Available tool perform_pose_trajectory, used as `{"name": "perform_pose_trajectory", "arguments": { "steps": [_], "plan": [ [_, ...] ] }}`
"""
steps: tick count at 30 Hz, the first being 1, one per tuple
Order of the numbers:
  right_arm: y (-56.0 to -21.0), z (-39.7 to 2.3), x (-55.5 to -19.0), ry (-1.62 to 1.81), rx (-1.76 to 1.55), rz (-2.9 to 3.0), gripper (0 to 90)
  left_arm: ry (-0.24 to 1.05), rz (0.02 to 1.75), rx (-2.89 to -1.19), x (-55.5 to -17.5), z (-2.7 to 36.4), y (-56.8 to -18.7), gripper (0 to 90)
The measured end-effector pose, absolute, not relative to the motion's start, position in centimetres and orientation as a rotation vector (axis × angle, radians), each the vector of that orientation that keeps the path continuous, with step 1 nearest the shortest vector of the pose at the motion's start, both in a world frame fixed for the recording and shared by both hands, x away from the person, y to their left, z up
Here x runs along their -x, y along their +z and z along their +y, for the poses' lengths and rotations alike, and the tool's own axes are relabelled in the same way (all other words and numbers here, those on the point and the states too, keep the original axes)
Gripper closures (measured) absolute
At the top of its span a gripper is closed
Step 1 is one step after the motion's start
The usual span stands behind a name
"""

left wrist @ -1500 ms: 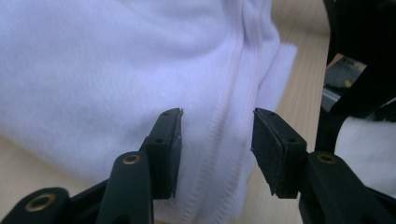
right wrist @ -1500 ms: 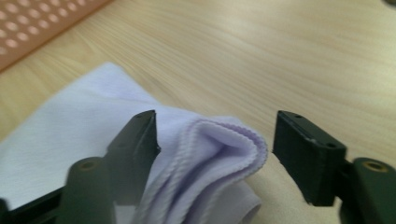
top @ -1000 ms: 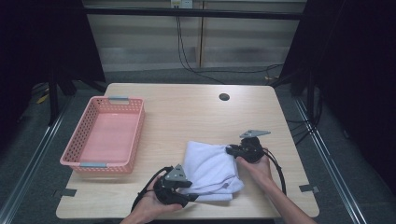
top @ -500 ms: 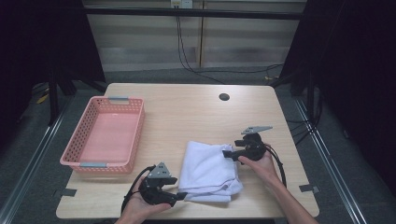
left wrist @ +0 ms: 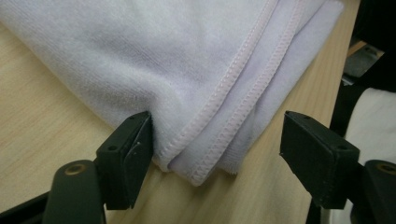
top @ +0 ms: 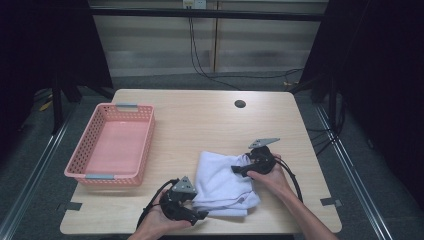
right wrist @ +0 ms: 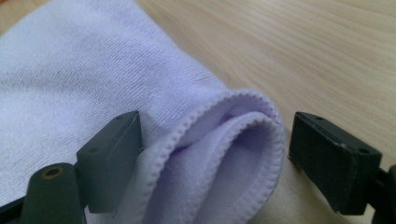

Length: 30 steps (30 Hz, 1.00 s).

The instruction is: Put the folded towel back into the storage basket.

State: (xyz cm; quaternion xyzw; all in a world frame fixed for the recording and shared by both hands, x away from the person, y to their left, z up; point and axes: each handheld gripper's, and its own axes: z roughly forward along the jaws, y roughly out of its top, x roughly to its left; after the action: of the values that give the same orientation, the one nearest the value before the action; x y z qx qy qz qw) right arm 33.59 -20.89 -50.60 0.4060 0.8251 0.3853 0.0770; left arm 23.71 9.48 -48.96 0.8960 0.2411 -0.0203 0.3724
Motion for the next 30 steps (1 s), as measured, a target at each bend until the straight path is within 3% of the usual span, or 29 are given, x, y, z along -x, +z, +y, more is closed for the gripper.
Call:
{"name": "perform_pose_trajectory", "arguments": {
  "steps": [6,9,14,19,24,30],
  "plan": [
    [-50.4,-20.8,-33.4,1.185,-1.164,2.522,37.1,-0.007,0.653,-2.330,-23.6,10.0,-49.1,28.8],
    [-50.3,-20.7,-33.1,1.174,-1.151,2.524,41.4,0.004,0.655,-2.325,-23.5,9.8,-49.1,30.4],
    [-50.3,-20.6,-33.0,1.184,-1.152,2.537,48.3,0.071,0.588,-2.376,-23.0,8.9,-48.9,49.2],
    [-50.3,-20.6,-32.8,1.217,-1.173,2.559,60.6,0.019,0.596,-2.349,-23.4,9.1,-49.0,63.2],
    [-50.2,-20.5,-32.9,1.231,-1.194,2.566,65.2,-0.093,0.589,-2.332,-24.7,9.1,-48.6,68.6],
    [-49.7,-20.7,-33.3,1.249,-1.235,2.533,68.2,-0.125,0.598,-2.259,-24.8,9.2,-47.9,69.4]
  ]
}}
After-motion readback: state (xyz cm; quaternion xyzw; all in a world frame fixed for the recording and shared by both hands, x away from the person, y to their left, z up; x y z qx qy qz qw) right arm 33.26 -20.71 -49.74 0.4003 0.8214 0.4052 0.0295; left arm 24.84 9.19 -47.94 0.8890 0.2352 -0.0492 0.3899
